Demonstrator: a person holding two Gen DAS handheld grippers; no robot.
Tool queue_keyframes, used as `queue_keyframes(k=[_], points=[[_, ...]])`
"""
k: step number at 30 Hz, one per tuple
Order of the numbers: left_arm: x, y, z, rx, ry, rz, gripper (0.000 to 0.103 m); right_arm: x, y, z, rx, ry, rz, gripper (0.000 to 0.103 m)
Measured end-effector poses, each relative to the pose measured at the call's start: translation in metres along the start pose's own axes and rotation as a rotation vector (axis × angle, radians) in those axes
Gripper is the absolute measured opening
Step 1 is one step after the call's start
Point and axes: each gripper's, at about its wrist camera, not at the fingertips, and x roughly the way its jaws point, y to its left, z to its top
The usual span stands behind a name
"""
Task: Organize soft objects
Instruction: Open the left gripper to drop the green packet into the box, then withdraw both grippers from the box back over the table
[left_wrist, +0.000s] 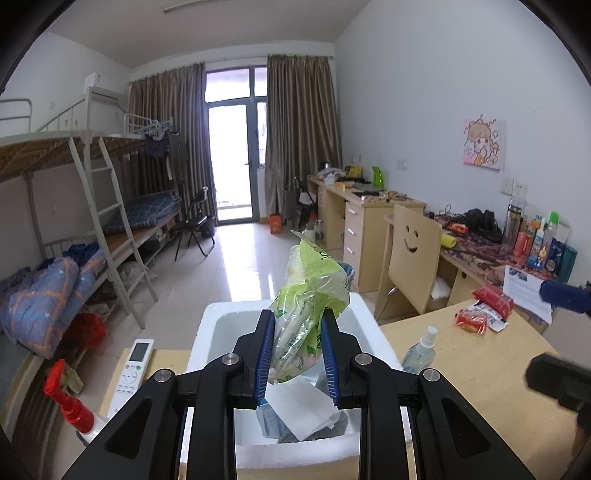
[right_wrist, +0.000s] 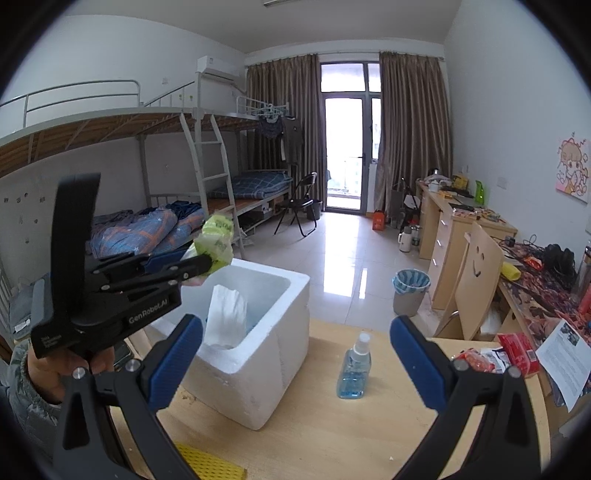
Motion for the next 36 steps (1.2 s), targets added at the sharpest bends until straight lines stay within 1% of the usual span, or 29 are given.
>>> queue_keyframes(k=[1,4,5,6,7,8,9,10,11,14,19,22,29,36], points=[[0.002,-0.002,0.0,0.003,0.007,0.002,0.027,0.0,-0.001,0.0,0.003,0.001,-0.003,0.103],[0.007,0.002,-0.001,-0.01,0.022,0.007,0.037,0.0,-0.001,0.0,0.011,0.001,-0.006,0.103],[0.008,0.003,-0.001,-0.012,0.024,0.01,0.047,-0.001,-0.003,-0.001,0.013,0.001,-0.004,0.103],[0.008,0.004,-0.001,-0.016,0.024,0.017,0.063,-0.001,-0.003,-0.001,0.013,0.001,-0.002,0.103],[0.009,0.004,-0.002,-0.018,0.024,0.023,0.072,-0.001,-0.003,-0.002,0.012,0.0,-0.001,0.103],[0.009,0.005,-0.002,-0.02,0.024,0.027,0.087,-0.001,-0.003,-0.002,0.013,0.001,-0.002,0.103],[0.009,0.004,-0.002,-0.023,0.022,0.034,0.097,-0.001,-0.004,-0.003,0.012,0.001,-0.002,0.103],[0.008,0.004,-0.002,-0.027,0.016,0.041,0.1,-0.001,-0.004,-0.003,0.01,0.0,0.0,0.103],[0.006,0.004,-0.002,-0.028,0.007,0.046,0.102,-0.001,-0.004,-0.003,0.011,0.0,0.001,0.103],[-0.001,0.001,-0.001,-0.015,-0.024,0.059,0.102,-0.002,-0.006,-0.003,0.017,-0.004,0.007,0.103],[-0.006,-0.001,-0.001,-0.014,-0.019,0.072,0.102,-0.009,-0.008,-0.004,0.026,-0.007,0.012,0.103],[-0.012,-0.002,0.0,-0.01,-0.02,0.065,0.102,-0.017,-0.008,-0.004,0.028,-0.013,0.003,0.103],[-0.047,-0.006,0.004,-0.014,-0.058,0.075,0.102,-0.041,-0.001,-0.001,0.021,-0.038,0.004,0.103],[-0.088,-0.006,0.003,-0.007,-0.101,0.082,0.102,-0.08,0.002,-0.001,0.021,-0.077,-0.021,0.103]])
